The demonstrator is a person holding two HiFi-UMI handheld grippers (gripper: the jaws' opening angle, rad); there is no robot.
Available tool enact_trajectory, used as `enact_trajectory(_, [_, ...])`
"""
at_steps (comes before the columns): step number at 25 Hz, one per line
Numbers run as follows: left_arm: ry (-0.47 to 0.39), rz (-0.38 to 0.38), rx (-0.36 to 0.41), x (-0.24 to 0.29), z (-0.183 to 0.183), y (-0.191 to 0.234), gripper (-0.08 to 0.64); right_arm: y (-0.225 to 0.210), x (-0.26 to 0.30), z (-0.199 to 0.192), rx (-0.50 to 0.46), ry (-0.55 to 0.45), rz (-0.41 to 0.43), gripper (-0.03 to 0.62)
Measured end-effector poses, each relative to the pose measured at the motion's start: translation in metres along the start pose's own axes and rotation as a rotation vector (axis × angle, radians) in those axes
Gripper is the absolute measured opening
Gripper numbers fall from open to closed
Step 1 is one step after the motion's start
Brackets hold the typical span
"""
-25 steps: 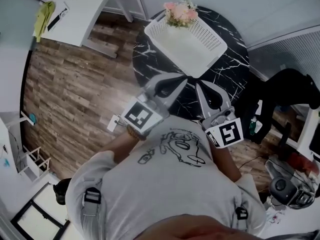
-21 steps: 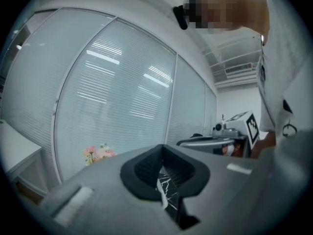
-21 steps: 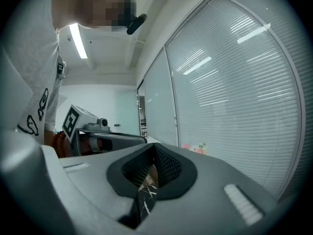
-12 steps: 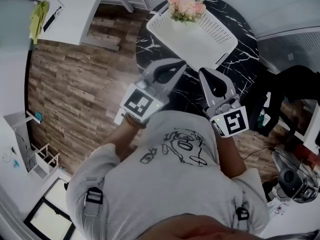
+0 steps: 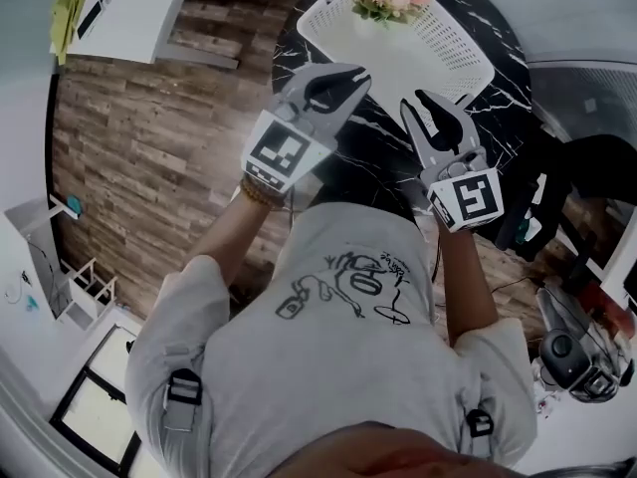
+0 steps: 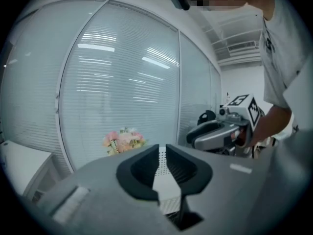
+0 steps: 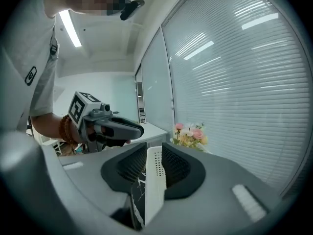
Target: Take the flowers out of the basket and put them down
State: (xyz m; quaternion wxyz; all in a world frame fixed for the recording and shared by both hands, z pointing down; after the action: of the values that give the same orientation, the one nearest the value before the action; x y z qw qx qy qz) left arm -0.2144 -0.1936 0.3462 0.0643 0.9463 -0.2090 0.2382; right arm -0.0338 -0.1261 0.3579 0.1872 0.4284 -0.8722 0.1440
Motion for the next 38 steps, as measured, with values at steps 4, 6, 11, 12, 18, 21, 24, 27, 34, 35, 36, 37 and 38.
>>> enact_trajectory(4, [0.064,0.016,0.022,0.018,-0.012,0.024,0.077,-0.022,0.025,-0.009,-0.007,0.035,-0.013,0.163])
enact_trajectory(6, [0.094,0.021,0.029,0.027,-0.018,0.038,0.096,-0.033,0.039,-0.011,-0.01,0.057,-0.013,0.194])
enact_trajectory(11, [0.186,0.018,0.044,0.052,-0.032,0.07,0.176,-0.059,0.075,-0.02,-0.013,0.125,0.015,0.253])
enact_trajectory(12, [0.203,0.02,0.05,0.057,-0.035,0.076,0.184,-0.064,0.081,-0.022,-0.014,0.137,0.02,0.261])
enact_trajectory(18, [0.307,-0.02,0.101,0.087,-0.046,0.107,0.233,-0.092,0.127,-0.037,-0.013,0.198,0.05,0.329])
enact_trajectory(21, [0.379,-0.047,0.136,0.104,-0.053,0.118,0.256,-0.104,0.147,-0.045,-0.017,0.233,0.066,0.355])
enact_trajectory(24, [0.437,-0.061,0.175,0.119,-0.059,0.124,0.279,-0.114,0.164,-0.053,-0.016,0.27,0.083,0.385])
enact_trajectory(27, [0.467,-0.058,0.197,0.129,-0.059,0.127,0.288,-0.121,0.179,-0.062,-0.01,0.303,0.093,0.394])
enact_trajectory(34, [0.494,-0.037,0.264,0.148,-0.053,0.134,0.287,-0.137,0.205,-0.07,-0.029,0.33,0.105,0.394])
enact_trajectory(35, [0.497,-0.036,0.27,0.15,-0.052,0.134,0.287,-0.138,0.208,-0.071,-0.033,0.33,0.108,0.394])
enact_trajectory(36, [0.501,-0.035,0.273,0.152,-0.053,0.134,0.287,-0.14,0.211,-0.071,-0.037,0.331,0.111,0.394])
enact_trajectory(37, [0.505,-0.033,0.275,0.154,-0.053,0.135,0.287,-0.141,0.214,-0.072,-0.041,0.331,0.116,0.393])
enact_trajectory(38, [0.51,-0.029,0.278,0.155,-0.053,0.135,0.287,-0.142,0.217,-0.072,-0.046,0.331,0.12,0.391])
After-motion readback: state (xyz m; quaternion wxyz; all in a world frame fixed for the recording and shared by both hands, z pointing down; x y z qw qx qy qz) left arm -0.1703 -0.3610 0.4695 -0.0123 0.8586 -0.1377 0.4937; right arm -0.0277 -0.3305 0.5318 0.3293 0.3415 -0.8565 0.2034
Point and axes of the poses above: the fingertips, and each gripper's own axes: x forward along the fingers, y to its left, z out of its top, the point moved 9 cm from there along -x, backward along the fingers, and after that the axes turned 12 degrees about y, right-handed, at the moved point
